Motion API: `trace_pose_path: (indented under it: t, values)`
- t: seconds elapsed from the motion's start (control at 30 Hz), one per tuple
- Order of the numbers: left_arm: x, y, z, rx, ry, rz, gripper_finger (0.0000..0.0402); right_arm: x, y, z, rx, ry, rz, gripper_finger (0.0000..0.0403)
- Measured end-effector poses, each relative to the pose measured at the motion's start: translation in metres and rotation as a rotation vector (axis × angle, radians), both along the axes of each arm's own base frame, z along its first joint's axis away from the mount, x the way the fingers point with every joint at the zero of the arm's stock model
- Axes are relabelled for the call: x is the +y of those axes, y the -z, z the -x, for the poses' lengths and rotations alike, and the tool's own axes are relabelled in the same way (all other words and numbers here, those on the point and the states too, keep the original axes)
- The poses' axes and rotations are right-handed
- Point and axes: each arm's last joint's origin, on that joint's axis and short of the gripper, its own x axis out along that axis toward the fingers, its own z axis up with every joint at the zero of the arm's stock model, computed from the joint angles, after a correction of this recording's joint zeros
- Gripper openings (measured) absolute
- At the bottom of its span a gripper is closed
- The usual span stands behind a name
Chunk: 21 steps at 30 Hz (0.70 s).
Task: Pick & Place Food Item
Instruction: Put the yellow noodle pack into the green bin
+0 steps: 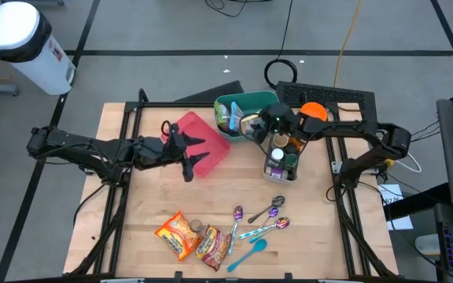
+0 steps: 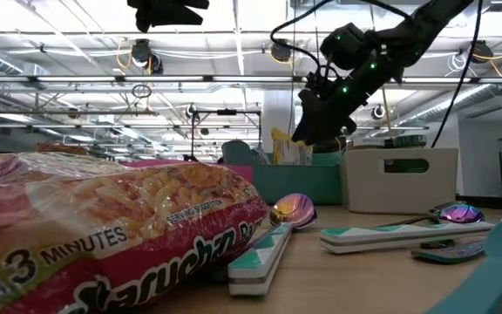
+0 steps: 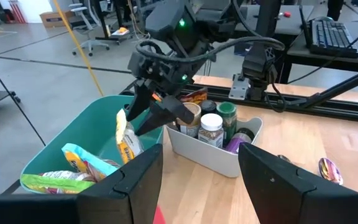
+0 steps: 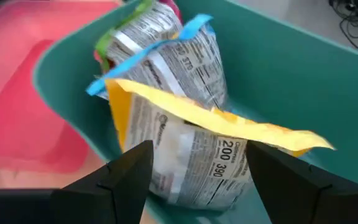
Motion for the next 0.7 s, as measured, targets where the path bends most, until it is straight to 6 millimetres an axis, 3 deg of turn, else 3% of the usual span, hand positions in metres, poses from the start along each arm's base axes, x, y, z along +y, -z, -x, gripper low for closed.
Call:
trace_pose_path:
  t: [0.37,0.5,0.7]
  values:
    - [0.002,0.0,0.0,-0.002,-0.01,0.008,0.0219,-0.008,0.011,-0.006,0.002,0.026,0.036,0.024]
    - [0.002,0.0,0.0,-0.001,-0.01,0.008,0.0219,-0.01,0.01,-0.005,0.007,0.066,0.061,0.0195]
    - [0.002,0.0,0.0,-0.001,-0.009,0.008,0.0219,-0.012,0.008,-0.006,-0.01,0.059,0.089,0.0088]
